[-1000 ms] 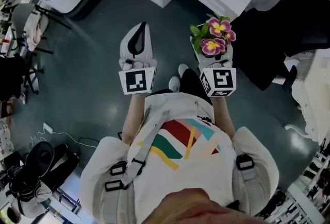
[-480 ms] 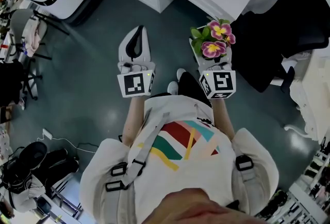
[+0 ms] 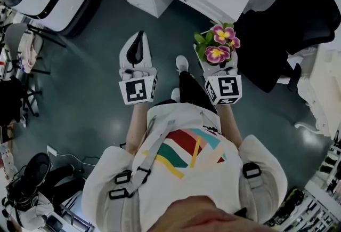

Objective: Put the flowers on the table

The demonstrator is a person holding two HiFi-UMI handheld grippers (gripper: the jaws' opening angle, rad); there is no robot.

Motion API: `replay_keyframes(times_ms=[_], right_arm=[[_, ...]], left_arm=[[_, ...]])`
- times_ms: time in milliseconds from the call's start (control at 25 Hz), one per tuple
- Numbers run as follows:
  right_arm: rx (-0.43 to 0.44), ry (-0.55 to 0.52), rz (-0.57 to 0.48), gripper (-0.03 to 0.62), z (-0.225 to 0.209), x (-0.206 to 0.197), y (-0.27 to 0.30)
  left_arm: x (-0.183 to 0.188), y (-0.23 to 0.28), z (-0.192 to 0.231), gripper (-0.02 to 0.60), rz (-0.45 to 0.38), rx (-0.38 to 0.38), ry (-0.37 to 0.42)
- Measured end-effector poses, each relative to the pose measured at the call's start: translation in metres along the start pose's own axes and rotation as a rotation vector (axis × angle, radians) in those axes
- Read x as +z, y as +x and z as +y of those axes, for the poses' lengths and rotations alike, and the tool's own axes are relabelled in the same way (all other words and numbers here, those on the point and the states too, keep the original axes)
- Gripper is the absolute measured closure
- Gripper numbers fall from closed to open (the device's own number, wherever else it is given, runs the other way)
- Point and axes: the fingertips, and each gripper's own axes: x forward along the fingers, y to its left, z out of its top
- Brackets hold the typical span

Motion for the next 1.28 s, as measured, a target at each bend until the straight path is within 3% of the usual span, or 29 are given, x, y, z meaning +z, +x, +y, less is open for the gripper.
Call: replay_keyframes(times_ms=[640, 1280], right_arm=[[0.040, 0.014, -0.011, 0.263, -0.035, -0.004, 0.101], [0.091, 0.006, 0.010, 0.263, -0.103, 0.018, 0.291]], left_arm=[[-0.015, 0.089, 0.030, 0.580, -0.007, 0.019, 0.037], [-0.043, 0.264, 0.103, 0.580, 0.015, 0.075, 0.033]])
